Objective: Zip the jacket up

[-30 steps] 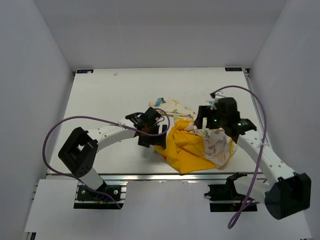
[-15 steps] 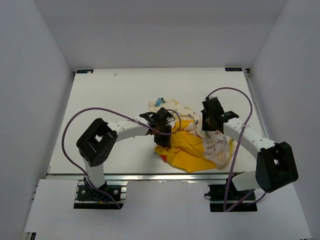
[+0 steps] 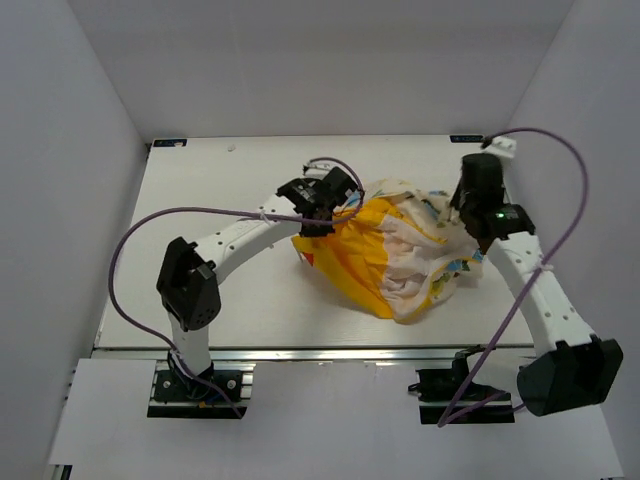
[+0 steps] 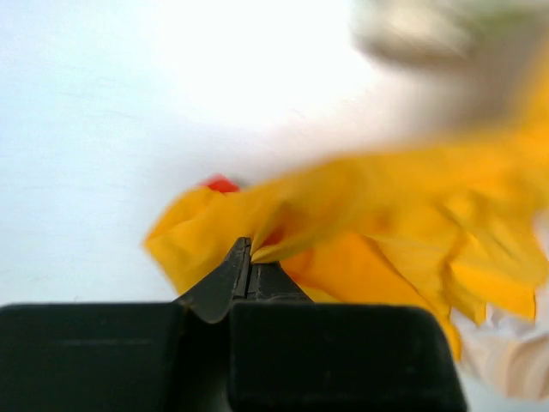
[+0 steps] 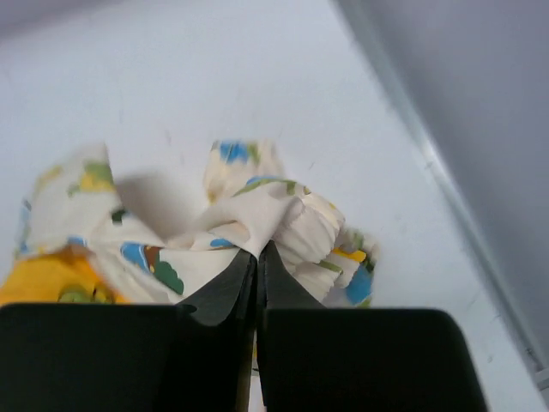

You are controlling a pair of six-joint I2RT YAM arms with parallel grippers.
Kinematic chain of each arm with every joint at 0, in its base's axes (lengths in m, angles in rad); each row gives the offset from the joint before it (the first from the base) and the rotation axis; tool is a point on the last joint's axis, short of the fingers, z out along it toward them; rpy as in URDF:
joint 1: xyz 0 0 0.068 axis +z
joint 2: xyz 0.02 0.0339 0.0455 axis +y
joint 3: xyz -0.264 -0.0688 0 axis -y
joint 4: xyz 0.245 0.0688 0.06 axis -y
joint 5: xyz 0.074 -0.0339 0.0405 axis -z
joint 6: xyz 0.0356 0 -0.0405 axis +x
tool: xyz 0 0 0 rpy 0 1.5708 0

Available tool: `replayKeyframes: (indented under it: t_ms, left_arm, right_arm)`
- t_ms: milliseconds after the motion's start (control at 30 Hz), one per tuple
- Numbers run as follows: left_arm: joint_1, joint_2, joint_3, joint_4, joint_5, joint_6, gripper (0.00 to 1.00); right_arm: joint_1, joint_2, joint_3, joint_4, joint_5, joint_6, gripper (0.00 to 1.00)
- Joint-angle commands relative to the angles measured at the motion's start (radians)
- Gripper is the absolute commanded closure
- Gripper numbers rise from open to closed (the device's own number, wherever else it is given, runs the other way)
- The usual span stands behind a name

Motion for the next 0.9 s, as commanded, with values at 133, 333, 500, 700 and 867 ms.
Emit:
replayKeyframes:
  t_ms: [133,333,500,700,867]
  left_arm:
    - [0.126,-0.162,0.329,-0.441,-0.496,-0.136,1.00]
    - [0.152,-0.378,0.382,-0.334,-0.587,-0.059,1.00]
    - [0.154,-0.598,0.382,-0.101,-0.484,0.179,1.00]
    - [0.152,-0.759,0.411,0.016,-0.383,0.269,1.00]
    - [0.152,-0.761,0.439,0.031,-0.394,0.283,1.00]
  right_arm:
    - [-0.106,-0.123,0.331,0.088,0.191,-0.203,1.00]
    - [-0.109,-0.178,0.521,0.140,0.276,-0.306,1.00]
    - [-0.106,-0.227,0.633,0.120,0.192,-0.338,1.00]
    - [-0.109,-0.360,0.689,0.026,-0.005,-0.251,1.00]
    - [-0.107,-0.378,0.704,-0.036,-0.065,-0.191,1.00]
